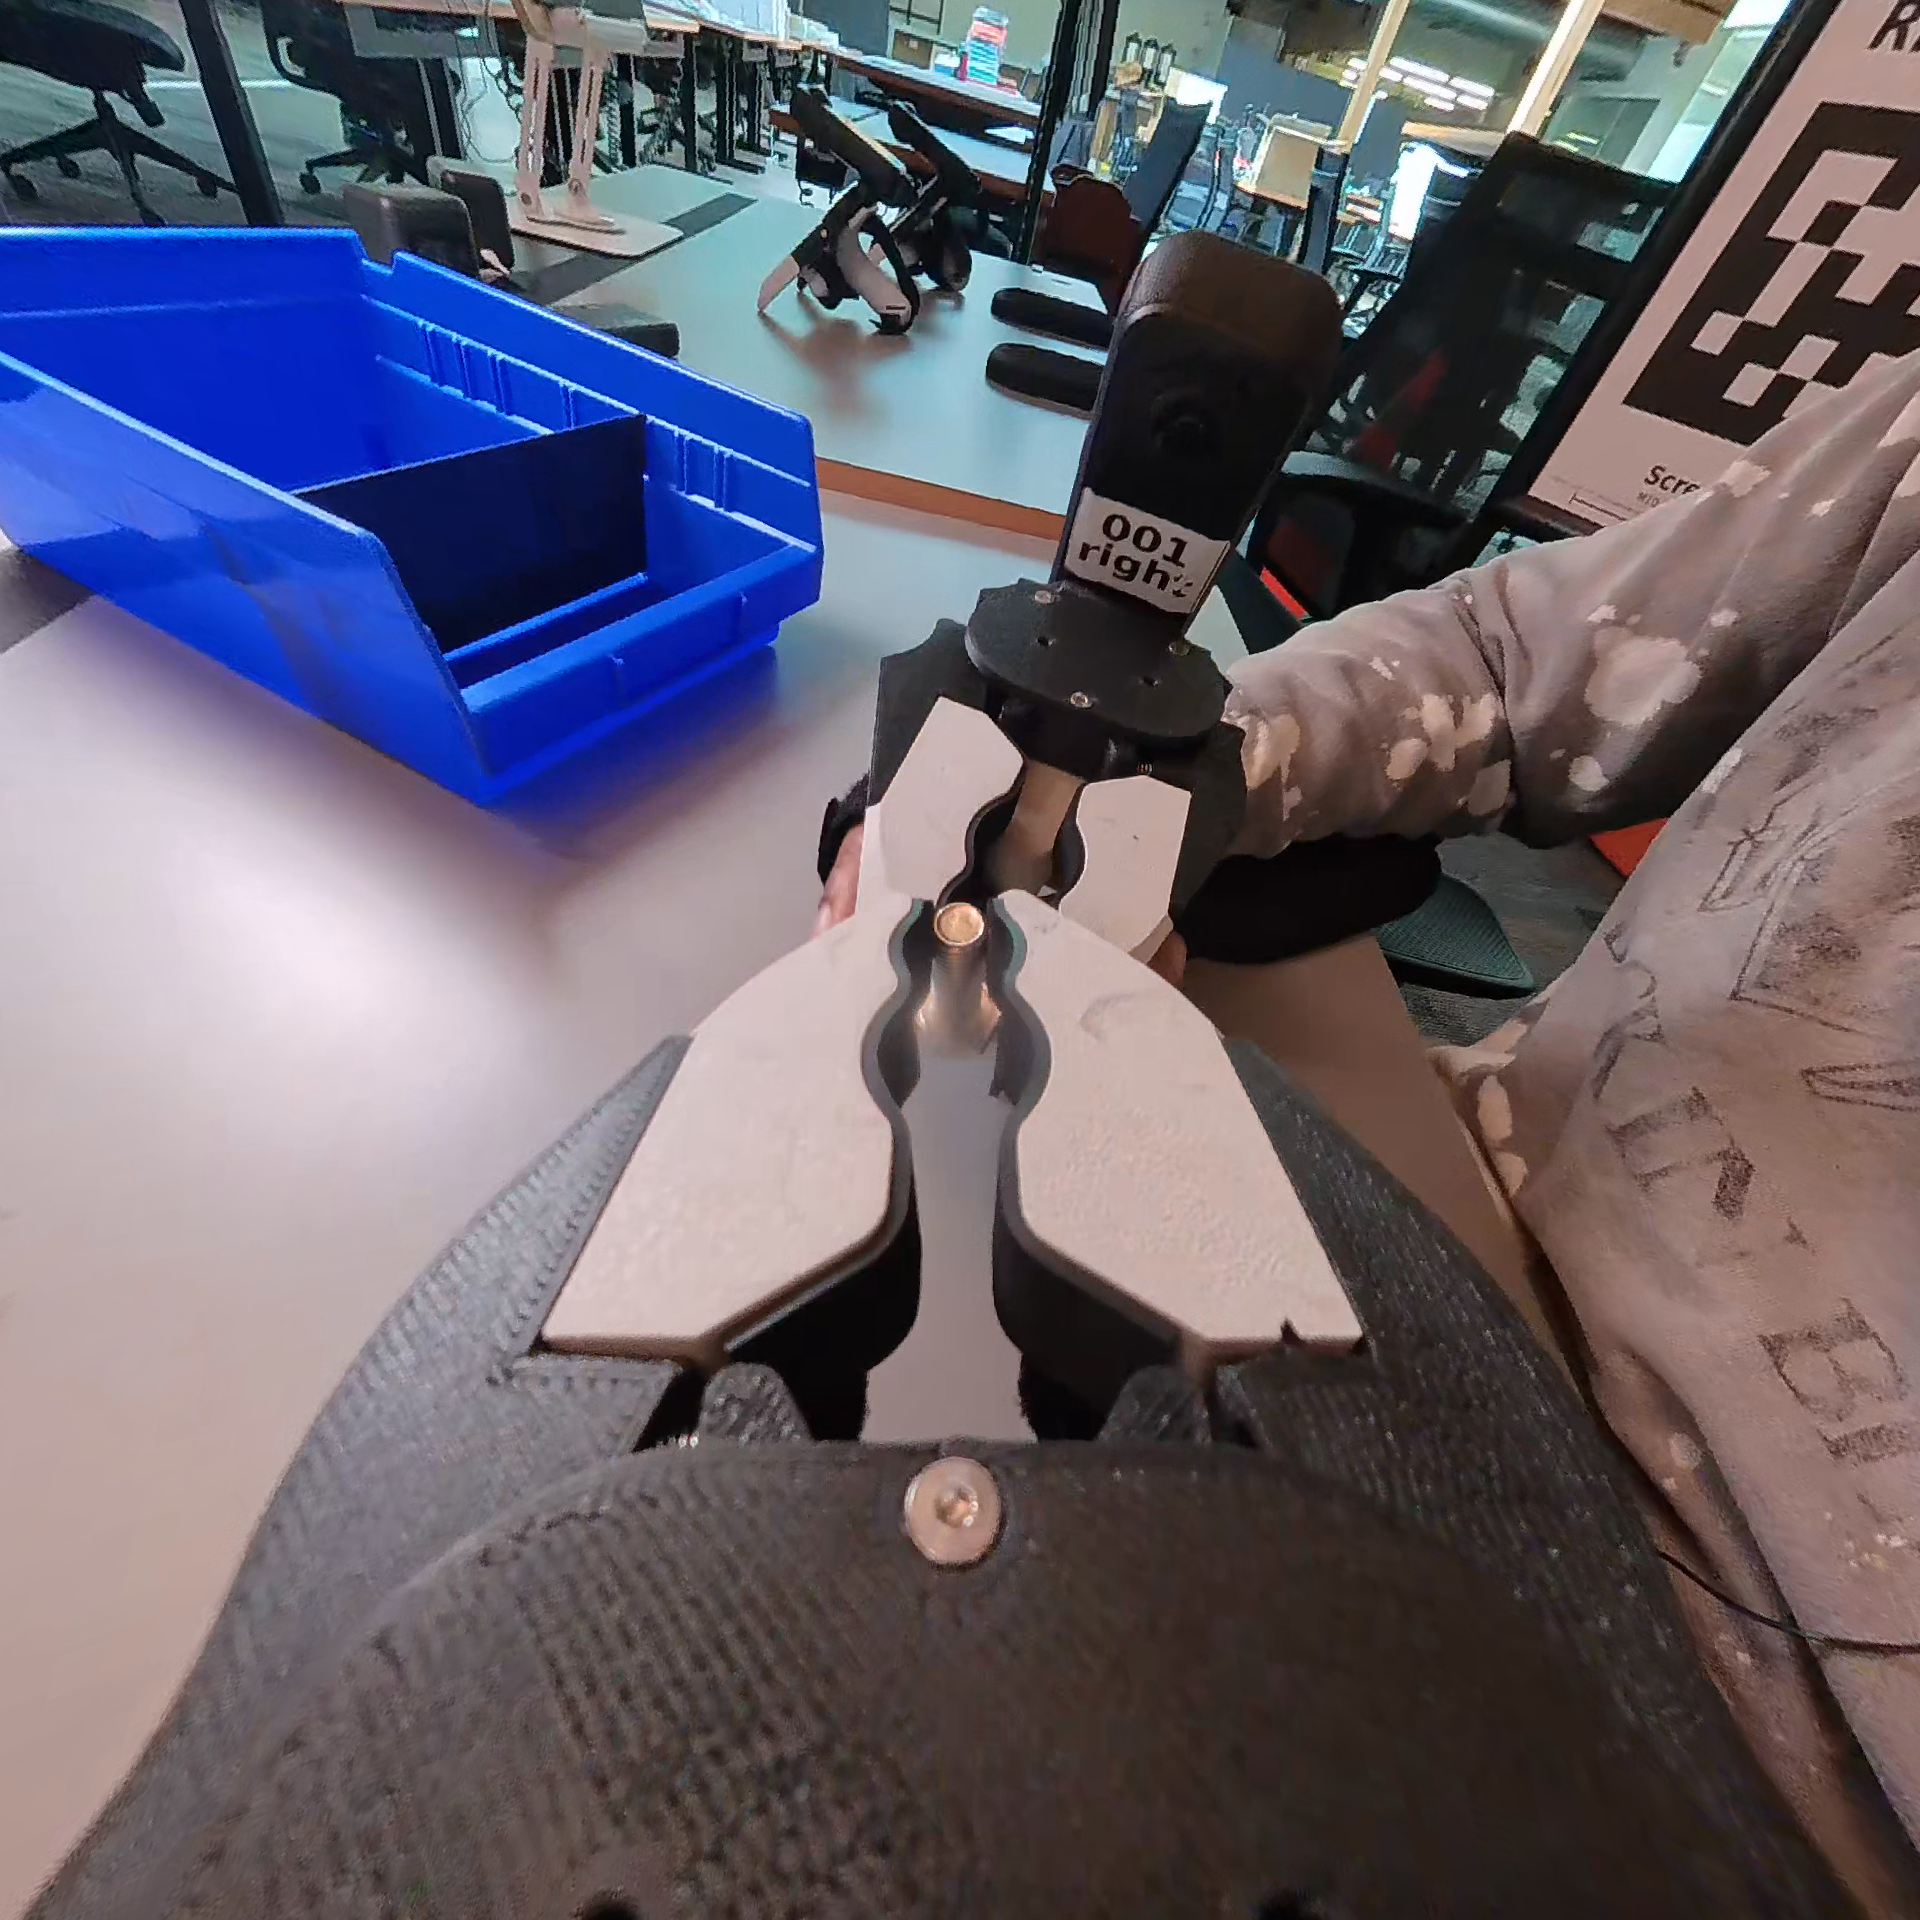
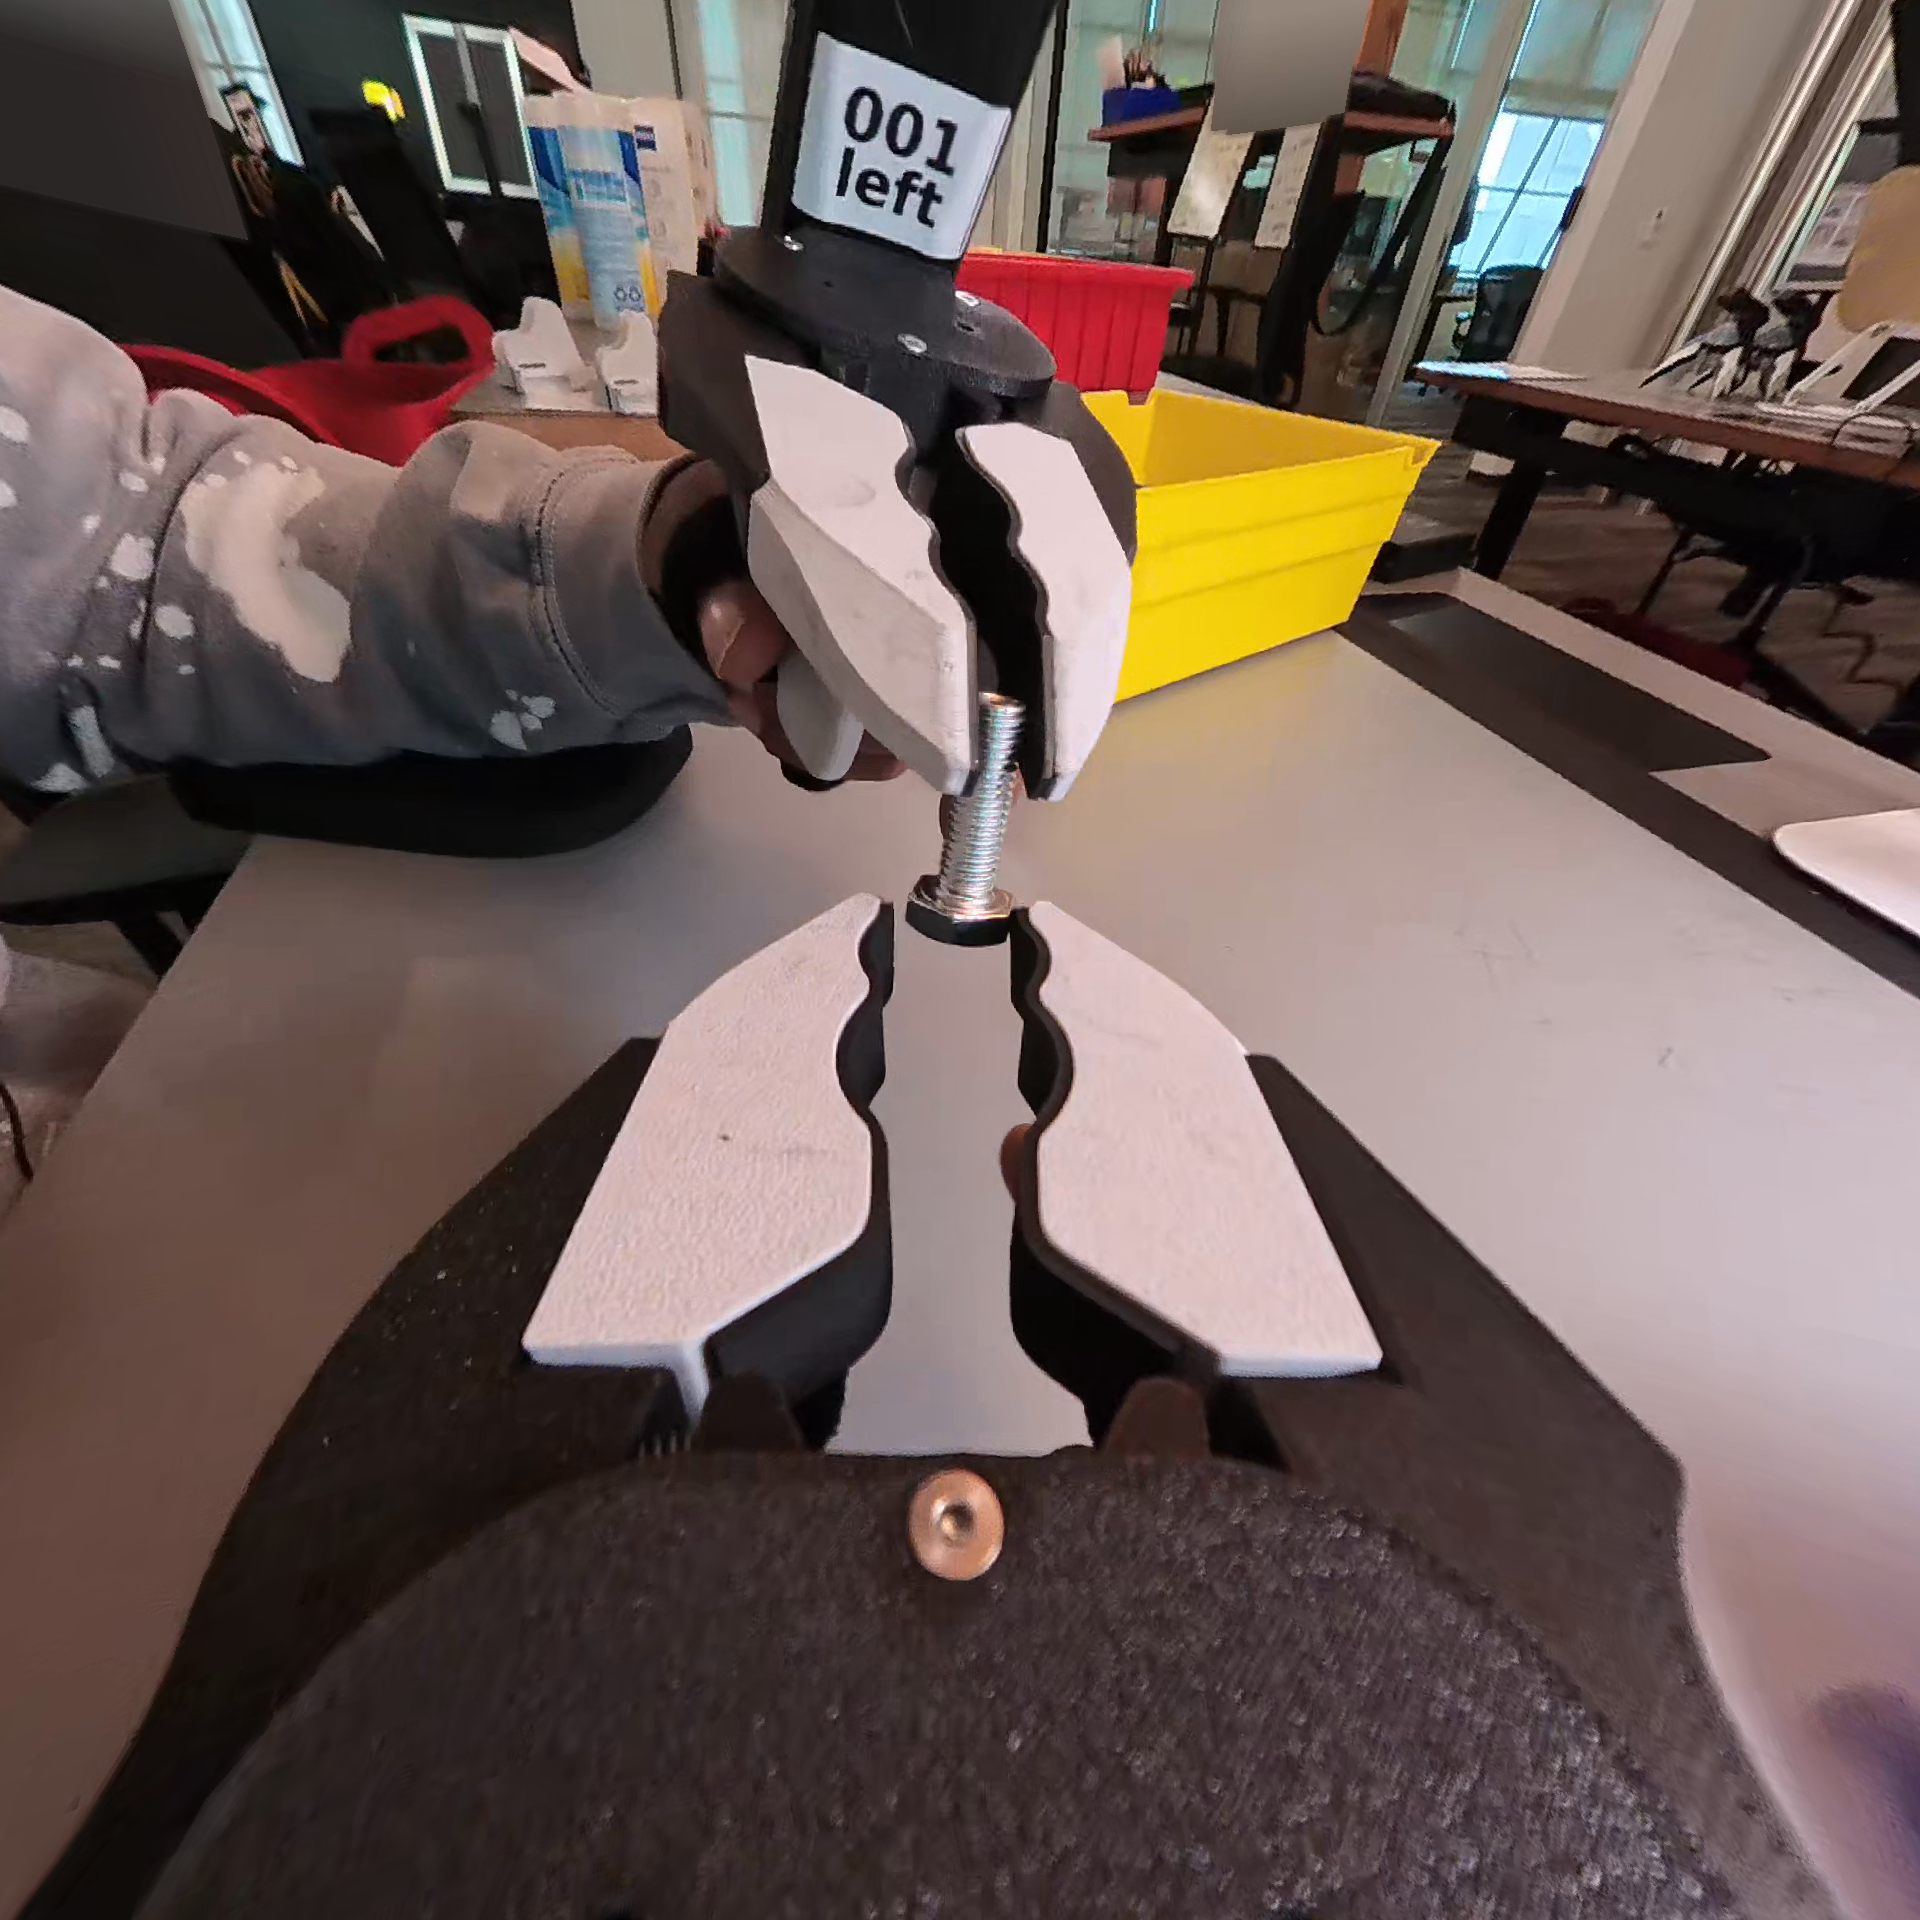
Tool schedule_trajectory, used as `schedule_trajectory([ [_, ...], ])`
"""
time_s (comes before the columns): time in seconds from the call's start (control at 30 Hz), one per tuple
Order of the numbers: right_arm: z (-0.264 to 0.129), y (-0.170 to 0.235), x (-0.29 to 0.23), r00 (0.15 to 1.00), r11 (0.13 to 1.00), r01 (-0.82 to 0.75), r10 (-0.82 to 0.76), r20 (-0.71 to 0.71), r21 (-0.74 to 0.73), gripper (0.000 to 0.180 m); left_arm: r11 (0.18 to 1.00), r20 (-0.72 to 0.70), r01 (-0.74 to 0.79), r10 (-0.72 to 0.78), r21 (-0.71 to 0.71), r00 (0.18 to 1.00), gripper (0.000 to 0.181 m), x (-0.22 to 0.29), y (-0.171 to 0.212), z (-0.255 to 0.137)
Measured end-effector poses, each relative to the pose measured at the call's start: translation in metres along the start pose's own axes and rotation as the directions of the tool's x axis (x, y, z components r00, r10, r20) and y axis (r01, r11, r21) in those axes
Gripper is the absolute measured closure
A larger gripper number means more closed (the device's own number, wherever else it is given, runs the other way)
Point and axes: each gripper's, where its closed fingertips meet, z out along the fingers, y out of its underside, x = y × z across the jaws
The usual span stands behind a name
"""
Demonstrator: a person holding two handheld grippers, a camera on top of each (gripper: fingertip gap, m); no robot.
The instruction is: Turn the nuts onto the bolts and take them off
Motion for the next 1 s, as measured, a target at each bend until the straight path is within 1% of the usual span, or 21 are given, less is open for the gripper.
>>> schedule_trajectory([
  [0.13, 0.001, 0.002, -0.003, 1.000, 1.000, -0.003, 0.004, 0.023, -0.005, 0.158, 1.000, -0.013, -0.015, 0.014, -0.016, 1.000, 0.170, 0.001, 0.004, -0.001],
  [0.2, 0.002, 0.003, -0.003, 1.000, 1.000, -0.012, 0.012, 0.022, -0.004, 0.157, 1.000, 0.004, -0.014, 0.014, -0.018, 1.000, 0.170, 0.000, 0.004, -0.001],
  [0.37, 0.001, 0.002, 0.010, 0.998, 1.000, -0.007, 0.008, -0.064, 0.002, 0.157, 1.000, 0.097, 0.015, -0.017, 0.024, 0.995, 0.170, -0.010, -0.004, 0.002],
  [0.5, 0.001, 0.000, 0.017, 0.993, 0.999, -0.038, 0.040, -0.108, 0.014, 0.160, 0.998, 0.146, -0.010, 0.002, 0.055, 0.989, 0.170, -0.013, -0.007, 0.003],
  [1.0, 0.002, 0.002, 0.019, 0.991, 0.999, -0.044, 0.043, -0.124, -0.007, 0.162, 0.998, 0.156, -0.024, 0.015, 0.058, 0.988, 0.170, -0.014, -0.004, 0.007],
])
